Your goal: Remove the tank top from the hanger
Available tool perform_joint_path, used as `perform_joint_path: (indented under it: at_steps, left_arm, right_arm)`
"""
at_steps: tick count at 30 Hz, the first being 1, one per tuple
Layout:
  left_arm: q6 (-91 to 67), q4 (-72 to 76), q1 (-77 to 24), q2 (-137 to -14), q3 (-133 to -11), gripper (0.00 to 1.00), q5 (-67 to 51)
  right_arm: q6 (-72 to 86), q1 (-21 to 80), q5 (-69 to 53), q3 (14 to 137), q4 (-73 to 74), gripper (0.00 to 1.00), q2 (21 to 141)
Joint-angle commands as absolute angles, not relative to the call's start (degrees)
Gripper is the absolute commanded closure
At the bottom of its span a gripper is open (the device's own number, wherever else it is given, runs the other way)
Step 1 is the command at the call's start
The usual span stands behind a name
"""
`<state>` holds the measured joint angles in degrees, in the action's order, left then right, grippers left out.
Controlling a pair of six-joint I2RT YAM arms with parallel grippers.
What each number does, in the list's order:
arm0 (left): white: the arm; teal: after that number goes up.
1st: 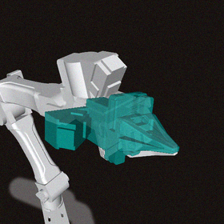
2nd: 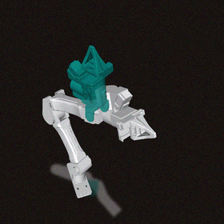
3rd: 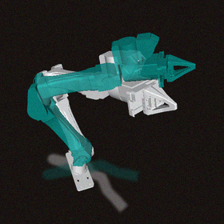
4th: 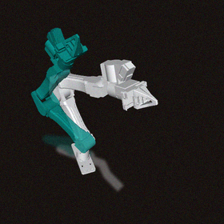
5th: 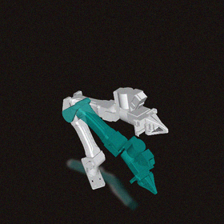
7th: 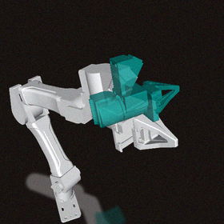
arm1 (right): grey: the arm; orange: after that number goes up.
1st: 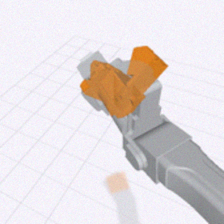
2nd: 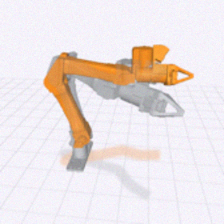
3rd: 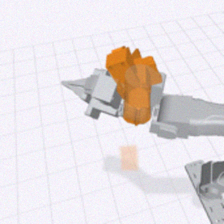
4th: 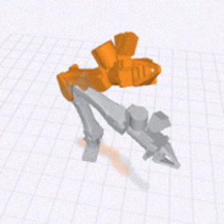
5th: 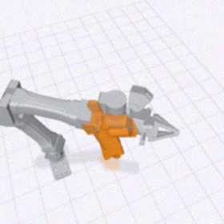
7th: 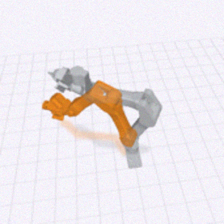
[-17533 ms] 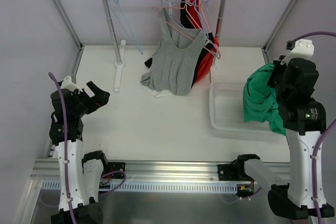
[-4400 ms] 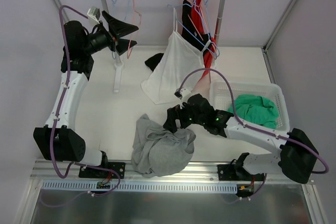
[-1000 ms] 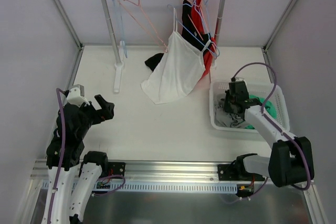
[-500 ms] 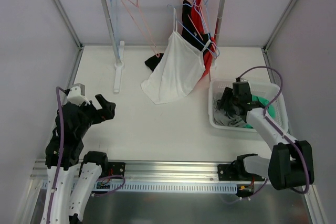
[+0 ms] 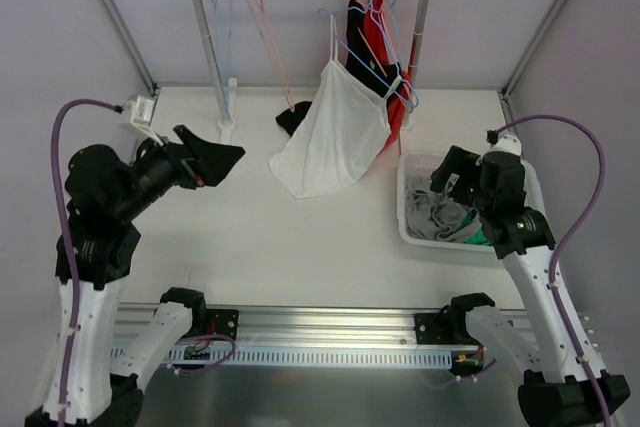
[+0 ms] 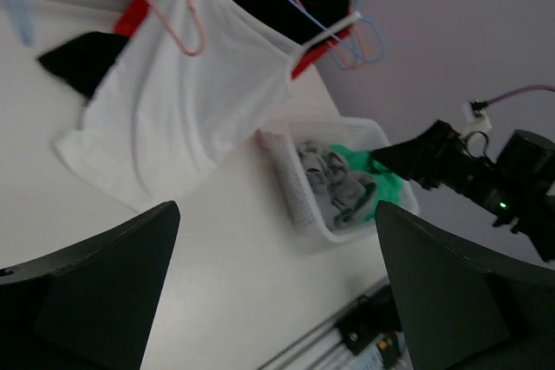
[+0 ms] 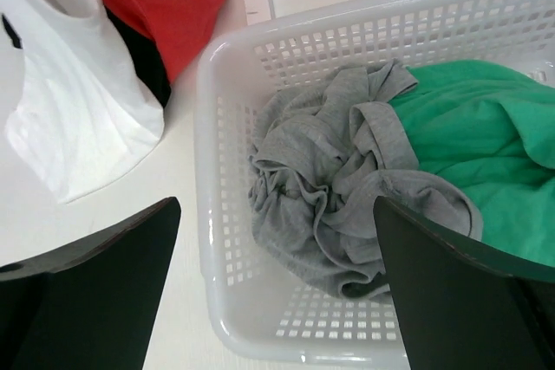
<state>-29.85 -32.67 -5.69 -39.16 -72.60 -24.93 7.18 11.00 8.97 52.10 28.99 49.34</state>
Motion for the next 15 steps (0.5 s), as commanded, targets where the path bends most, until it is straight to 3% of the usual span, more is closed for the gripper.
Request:
perform_joint_path:
  at_steps: [1, 3, 5, 15]
  left_arm:
    - [-38.1, -22.8, -14.4, -47.4, -73.6, 0.01, -29.7]
    - [-37.1, -21.4, -22.1, -54.5, -76.5, 0.01, -20.2]
    - [-36.6, -20.5, -29.6, -62.7, -82.5, 0.01, -18.0]
    - [-42.7, -7.3, -33.5, -93.1, -104.1, 0.01, -18.3]
  right_arm:
    - [5.9, 10.8, 7.0, 54.5, 32.2, 0.0, 43.7]
    - [6.8, 10.8, 4.6, 54.0, 32.2, 0.0, 40.5]
    - [7.1, 10.8, 0.7, 53.4, 32.1, 0.0, 38.5]
    - [13.4, 10.8, -8.4, 43.0, 31.2, 0.0, 24.3]
